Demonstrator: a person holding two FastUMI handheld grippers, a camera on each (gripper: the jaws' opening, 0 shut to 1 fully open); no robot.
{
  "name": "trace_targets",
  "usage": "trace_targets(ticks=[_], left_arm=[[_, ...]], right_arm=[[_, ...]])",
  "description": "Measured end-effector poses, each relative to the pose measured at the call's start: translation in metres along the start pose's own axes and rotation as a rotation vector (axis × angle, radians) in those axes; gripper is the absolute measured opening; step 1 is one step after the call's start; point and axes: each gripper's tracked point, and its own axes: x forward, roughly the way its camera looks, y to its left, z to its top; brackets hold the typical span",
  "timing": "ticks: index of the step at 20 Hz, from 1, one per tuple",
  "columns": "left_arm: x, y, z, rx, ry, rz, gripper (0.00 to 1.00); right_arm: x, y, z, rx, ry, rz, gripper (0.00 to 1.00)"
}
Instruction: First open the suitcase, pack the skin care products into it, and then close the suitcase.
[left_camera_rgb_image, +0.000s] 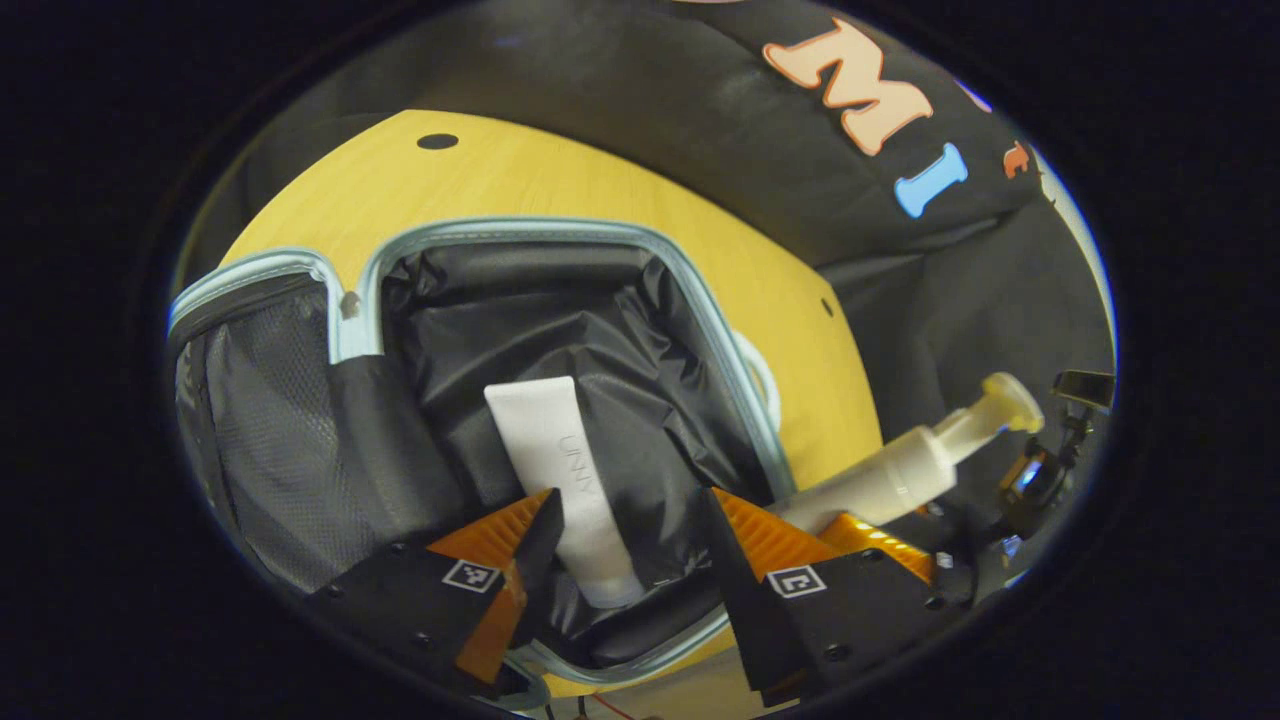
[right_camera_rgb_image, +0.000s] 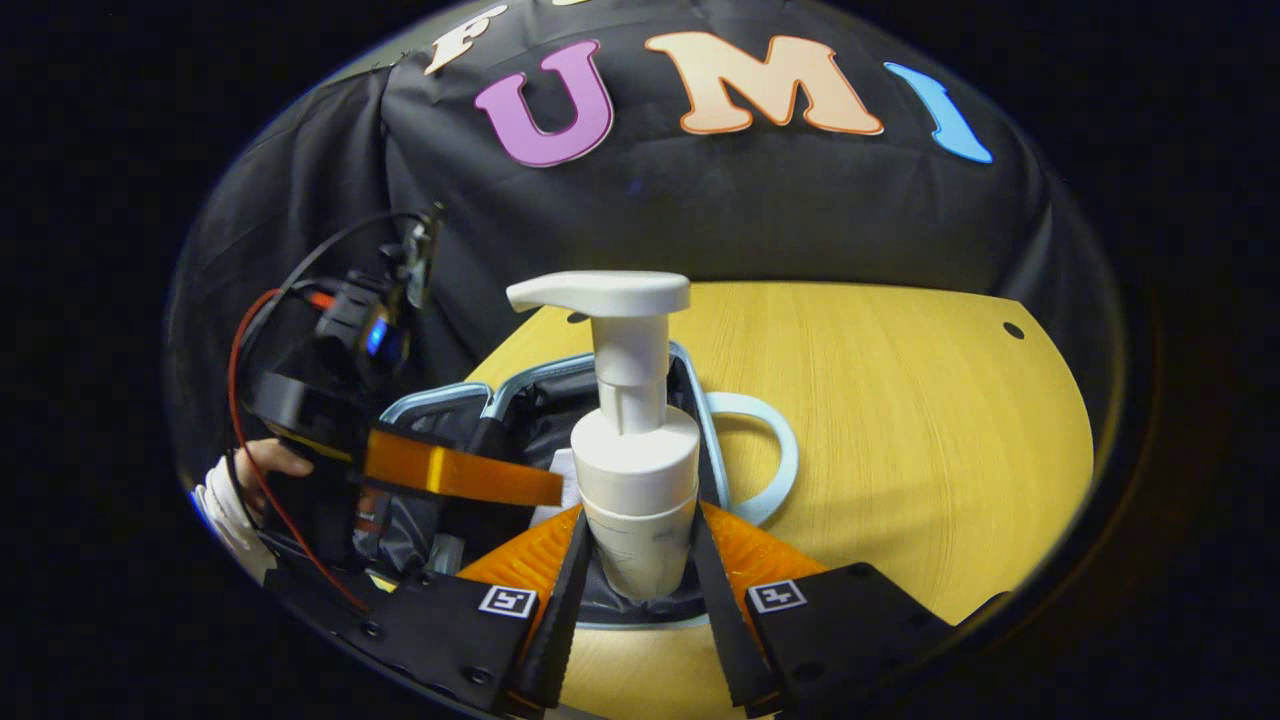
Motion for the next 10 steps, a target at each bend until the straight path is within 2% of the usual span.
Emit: trace_targets(ticks=[2,5,6,7,10], left_arm=[[-0.025,0.008,0.016,0.001,-0.082,0.021,0.87],[-0.077,0.016,0.043,-0.028,-0.232,0.033,0.89],[-0.1,0.022,0.051,-0.045,-0.284,0.043,0.89],[-0.118,0.03,0.056,-0.064,-0.326,0.061,0.89],[-0.17,0.069,0.058,-0.146,-0.441,0.118,0.89]], right_arm=[[0.007,0.002,-0.005,-0.006,0.032,-0.005,0.6],[0.022,0.0,-0.013,-0.007,0.069,-0.016,0.62],[0.027,-0.001,-0.017,-0.015,0.085,-0.027,0.6],[0.031,-0.002,-0.021,-0.019,0.098,-0.034,0.62],[0.046,-0.001,-0.033,-0.028,0.129,-0.046,0.6]])
